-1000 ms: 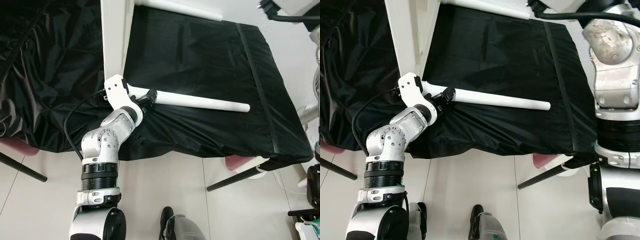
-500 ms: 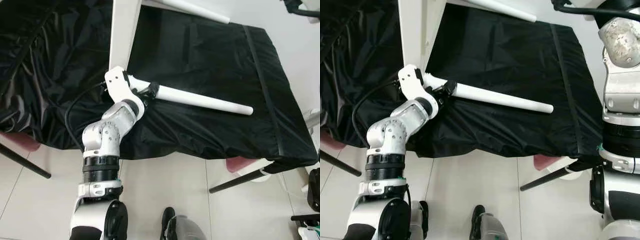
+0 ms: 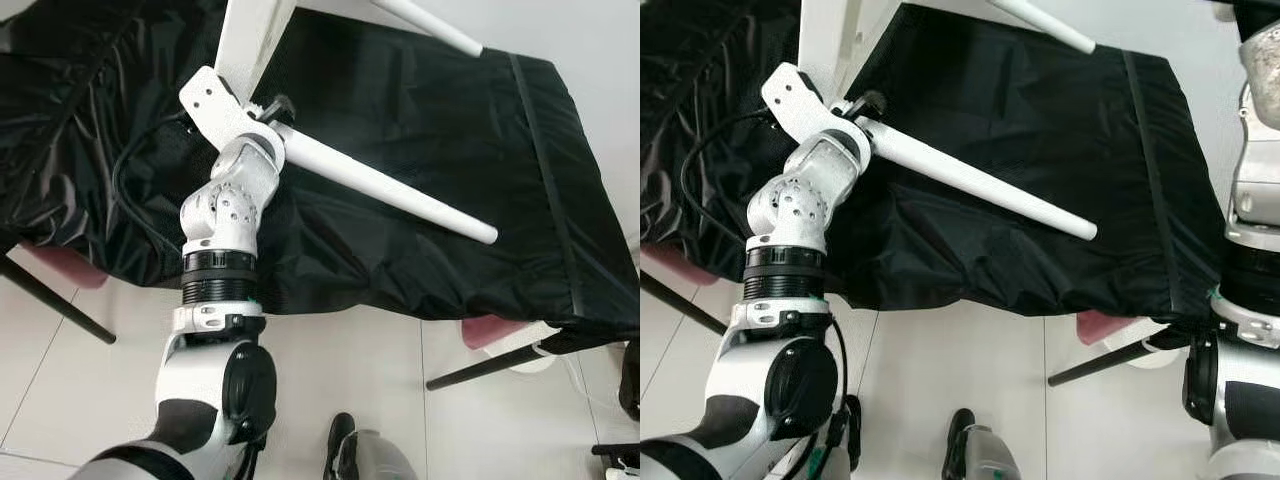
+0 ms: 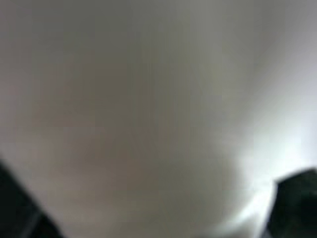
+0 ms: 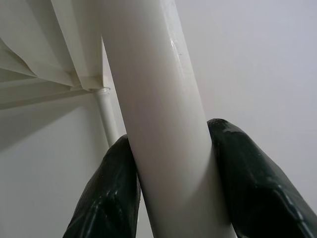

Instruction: Building children table

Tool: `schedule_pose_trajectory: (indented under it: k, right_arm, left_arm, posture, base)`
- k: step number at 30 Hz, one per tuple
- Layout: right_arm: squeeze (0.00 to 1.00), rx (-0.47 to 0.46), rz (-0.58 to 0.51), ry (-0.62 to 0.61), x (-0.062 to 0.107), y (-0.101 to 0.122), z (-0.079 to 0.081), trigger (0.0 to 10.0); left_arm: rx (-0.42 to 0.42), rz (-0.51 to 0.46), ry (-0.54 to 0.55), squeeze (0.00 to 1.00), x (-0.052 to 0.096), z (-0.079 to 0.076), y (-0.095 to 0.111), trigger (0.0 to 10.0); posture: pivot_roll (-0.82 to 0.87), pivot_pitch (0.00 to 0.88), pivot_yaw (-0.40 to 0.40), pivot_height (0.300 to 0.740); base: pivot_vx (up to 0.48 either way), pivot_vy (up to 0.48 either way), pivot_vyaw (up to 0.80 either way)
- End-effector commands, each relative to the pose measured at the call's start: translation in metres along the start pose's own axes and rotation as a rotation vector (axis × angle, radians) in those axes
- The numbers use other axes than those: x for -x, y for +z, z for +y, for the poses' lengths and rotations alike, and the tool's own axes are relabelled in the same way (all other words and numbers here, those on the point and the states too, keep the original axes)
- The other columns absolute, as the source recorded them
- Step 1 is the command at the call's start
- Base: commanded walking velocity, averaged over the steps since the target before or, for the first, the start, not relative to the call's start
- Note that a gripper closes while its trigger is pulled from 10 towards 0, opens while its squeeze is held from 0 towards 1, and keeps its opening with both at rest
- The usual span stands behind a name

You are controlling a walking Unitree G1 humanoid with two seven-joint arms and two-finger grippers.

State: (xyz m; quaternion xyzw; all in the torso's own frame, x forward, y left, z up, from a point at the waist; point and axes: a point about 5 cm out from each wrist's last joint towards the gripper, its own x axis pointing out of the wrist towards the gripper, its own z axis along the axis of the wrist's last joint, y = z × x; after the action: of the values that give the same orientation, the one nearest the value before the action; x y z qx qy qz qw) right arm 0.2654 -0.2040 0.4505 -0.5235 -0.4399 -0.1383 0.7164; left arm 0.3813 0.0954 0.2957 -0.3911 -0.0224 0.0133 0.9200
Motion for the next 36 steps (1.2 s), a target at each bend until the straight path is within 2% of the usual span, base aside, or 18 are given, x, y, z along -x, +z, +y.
schedule_pose_trajectory:
  k: [1, 8, 12, 13, 14, 15, 16, 17, 18, 19, 20, 24, 26, 27, 30, 33, 34, 36]
  right_arm:
    - [0.0, 0.003, 0.054, -0.264, 0.006, -0.011, -0.052, 0.0]
    - [0.0, -0.051, 0.075, -0.249, 0.001, -0.015, -0.044, 0.0]
    - [0.0, -0.116, 0.096, -0.244, -0.007, -0.014, -0.03, 0.0]
    - [0.0, -0.116, 0.096, -0.244, -0.007, -0.014, -0.03, 0.0]
    - [0.0, -0.151, 0.129, -0.24, -0.01, -0.017, -0.021, 0.0]
    - [0.0, -0.151, 0.129, -0.24, -0.01, -0.017, -0.021, 0.0]
    - [0.0, -0.168, 0.141, -0.243, -0.011, -0.018, -0.019, 0.9]
    - [0.0, -0.17, 0.139, -0.248, -0.012, -0.017, -0.018, 1.3]
    - [0.0, -0.175, 0.133, -0.253, -0.013, -0.016, -0.019, 0.0]
    - [0.0, -0.175, 0.133, -0.253, -0.013, -0.016, -0.019, 0.0]
    - [0.0, -0.18, 0.116, -0.266, -0.016, -0.014, -0.021, 0.0]
    - [0.0, -0.178, 0.091, -0.319, -0.018, -0.009, -0.026, 0.0]
    - [0.0, -0.212, 0.106, -0.399, -0.017, -0.009, -0.031, 0.0]
    - [0.0, -0.212, 0.106, -0.399, -0.017, -0.009, -0.031, 0.0]
    - [0.0, -0.256, 0.162, -0.497, -0.011, -0.015, -0.031, 0.0]
    - [0.0, -0.289, 0.208, -0.537, -0.005, -0.02, -0.022, 0.0]
    - [0.0, -0.322, 0.281, -0.562, 0.004, -0.027, -0.01, 0.0]
    - [0.0, -0.333, 0.309, -0.576, 0.009, -0.029, -0.006, 0.0]
  left_arm:
    - [0.038, -0.118, -0.055, 0.0, 0.003, -0.016, 0.024, 0.0]
    - [0.017, -0.152, -0.126, 0.0, 0.004, -0.032, 0.03, 0.0]
    - [-0.038, -0.233, -0.171, 0.0, 0.006, -0.048, 0.054, 0.0]
    - [-0.038, -0.233, -0.171, 0.0, 0.006, -0.048, 0.054, 0.0]
    - [-0.052, -0.303, -0.237, 0.0, 0.012, -0.062, 0.073, 0.0]
    - [-0.052, -0.303, -0.237, 0.0, 0.012, -0.062, 0.073, 0.0]
    - [-0.047, -0.325, -0.262, 0.0, 0.014, -0.067, 0.079, 0.0]
    - [-0.068, -0.354, -0.286, 0.0, 0.017, -0.073, 0.086, 0.0]
    - [-0.073, -0.376, -0.312, 0.0, 0.02, -0.08, 0.092, 0.0]
    - [-0.073, -0.376, -0.312, 0.0, 0.02, -0.08, 0.092, 0.0]
    - [-0.091, -0.416, -0.349, 0.0, 0.027, -0.091, 0.101, 0.0]
    - [-0.116, -0.464, -0.398, 0.0, 0.035, -0.105, 0.11, 0.0]
    - [-0.123, -0.497, -0.453, 0.0, 0.043, -0.119, 0.119, 0.0]
    - [-0.123, -0.497, -0.453, 0.0, 0.043, -0.119, 0.119, 0.0]
    - [-0.136, -0.539, -0.51, 0.0, 0.052, -0.135, 0.129, 0.0]
    - [-0.181, -0.572, -0.539, 0.0, 0.058, -0.145, 0.135, 0.0]
    - [-0.218, -0.6, -0.58, 0.0, 0.065, -0.155, 0.14, 0.0]
    - [-0.219, -0.618, -0.597, 0.0, 0.069, -0.159, 0.143, 0.0]
  posture:
    - [0.01, 0.227, -0.023, 0.74]
    - [0.03, 0.234, -0.035, 0.74]
    - [0.04, 0.232, -0.04, 0.74]
    - [0.04, 0.232, -0.04, 0.74]
    - [0.05, 0.227, -0.048, 0.74]
    - [0.05, 0.227, -0.048, 0.74]
    - [0.05, 0.227, -0.048, 0.74]
    - [0.06, 0.226, -0.049, 0.74]
    - [0.06, 0.221, -0.053, 0.74]
    - [0.06, 0.221, -0.053, 0.74]
    - [0.07, 0.219, -0.054, 0.74]
    - [0.07, 0.215, -0.057, 0.74]
    - [0.08, 0.213, -0.061, 0.74]
    - [0.08, 0.213, -0.061, 0.74]
    - [0.09, 0.214, -0.061, 0.74]
    - [0.09, 0.216, -0.061, 0.74]
    - [0.1, 0.219, -0.065, 0.74]
    - [0.11, 0.224, -0.068, 0.74]
  base:
    - [0.0, 0.0, 0.0]
    - [0.0, 0.0, 0.0]
    - [0.0, 0.0, 0.0]
    - [0.0, 0.0, 0.0]
    - [0.0, 0.0, 0.0]
    - [0.0, 0.0, 0.0]
    - [0.0, 0.0, 0.0]
    - [0.0, 0.0, 0.0]
    - [0.0, 0.0, 0.0]
    - [0.0, 0.0, 0.0]
    - [0.0, 0.0, 0.0]
    - [0.0, 0.0, 0.0]
    - [0.0, 0.0, 0.0]
    - [0.0, 0.0, 0.0]
    - [0.0, 0.0, 0.0]
    - [0.0, 0.0, 0.0]
    - [0.0, 0.0, 0.0]
    - [0.0, 0.0, 0.0]
